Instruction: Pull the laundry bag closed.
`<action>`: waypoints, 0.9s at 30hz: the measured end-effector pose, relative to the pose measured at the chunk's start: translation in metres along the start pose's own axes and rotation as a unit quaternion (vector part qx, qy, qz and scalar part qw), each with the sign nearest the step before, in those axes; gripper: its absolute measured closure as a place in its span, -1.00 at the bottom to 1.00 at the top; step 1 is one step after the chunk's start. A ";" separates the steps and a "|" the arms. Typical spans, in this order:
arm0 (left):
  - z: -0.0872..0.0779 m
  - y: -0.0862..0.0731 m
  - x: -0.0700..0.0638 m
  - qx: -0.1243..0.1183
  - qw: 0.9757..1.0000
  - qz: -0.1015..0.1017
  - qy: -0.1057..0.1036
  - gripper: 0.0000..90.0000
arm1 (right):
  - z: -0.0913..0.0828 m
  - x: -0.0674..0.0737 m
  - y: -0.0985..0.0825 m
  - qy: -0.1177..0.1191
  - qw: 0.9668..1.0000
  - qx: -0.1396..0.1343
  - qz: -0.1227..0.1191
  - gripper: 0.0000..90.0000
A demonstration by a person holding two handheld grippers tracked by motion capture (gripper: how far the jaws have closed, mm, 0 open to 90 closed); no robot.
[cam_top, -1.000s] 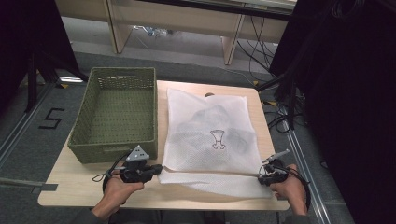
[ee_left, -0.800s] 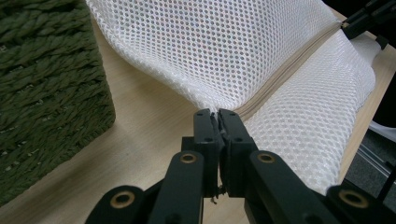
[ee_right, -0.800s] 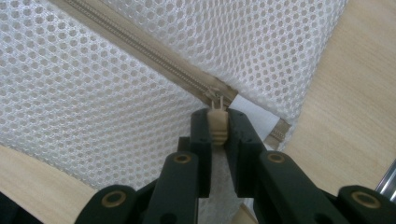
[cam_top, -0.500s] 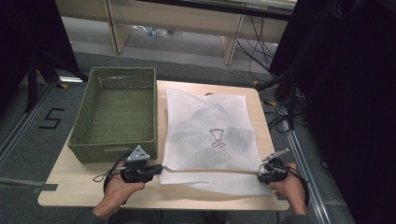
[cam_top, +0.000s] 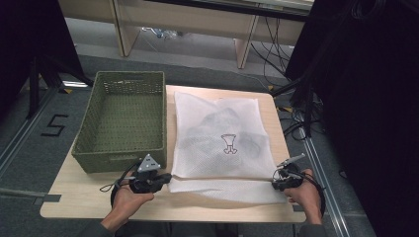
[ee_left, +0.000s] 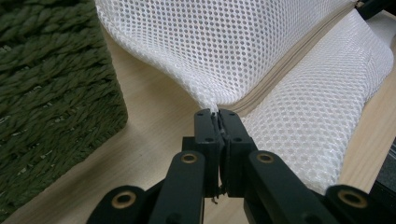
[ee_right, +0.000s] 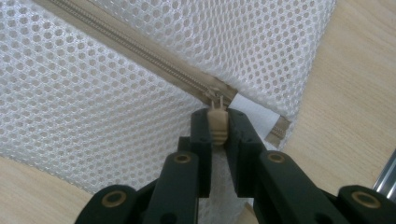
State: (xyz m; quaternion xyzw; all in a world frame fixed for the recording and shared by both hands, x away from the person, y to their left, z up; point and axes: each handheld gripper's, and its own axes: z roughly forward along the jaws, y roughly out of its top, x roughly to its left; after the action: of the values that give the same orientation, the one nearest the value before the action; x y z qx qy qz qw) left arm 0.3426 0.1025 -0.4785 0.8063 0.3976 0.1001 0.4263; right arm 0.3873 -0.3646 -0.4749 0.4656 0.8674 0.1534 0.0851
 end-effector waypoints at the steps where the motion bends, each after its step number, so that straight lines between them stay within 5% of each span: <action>1: 0.000 0.000 0.000 -0.002 1.000 -0.001 0.002 0.94 | 0.000 0.000 0.001 0.000 1.000 0.002 -0.002 0.84; 20: 0.002 -0.001 0.006 -0.008 1.000 -0.006 0.016 0.77 | 0.003 -0.004 0.004 -0.007 1.000 -0.026 -0.008 0.80; 27: -0.006 0.000 0.001 -0.008 1.000 -0.016 0.000 0.50 | 0.001 0.000 0.007 -0.019 0.999 -0.033 -0.011 0.47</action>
State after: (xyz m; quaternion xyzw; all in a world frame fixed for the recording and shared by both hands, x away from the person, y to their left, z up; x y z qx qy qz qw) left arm 0.3405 0.1073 -0.4745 0.7966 0.4092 0.0963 0.4344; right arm 0.3931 -0.3605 -0.4738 0.4560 0.8652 0.1718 0.1184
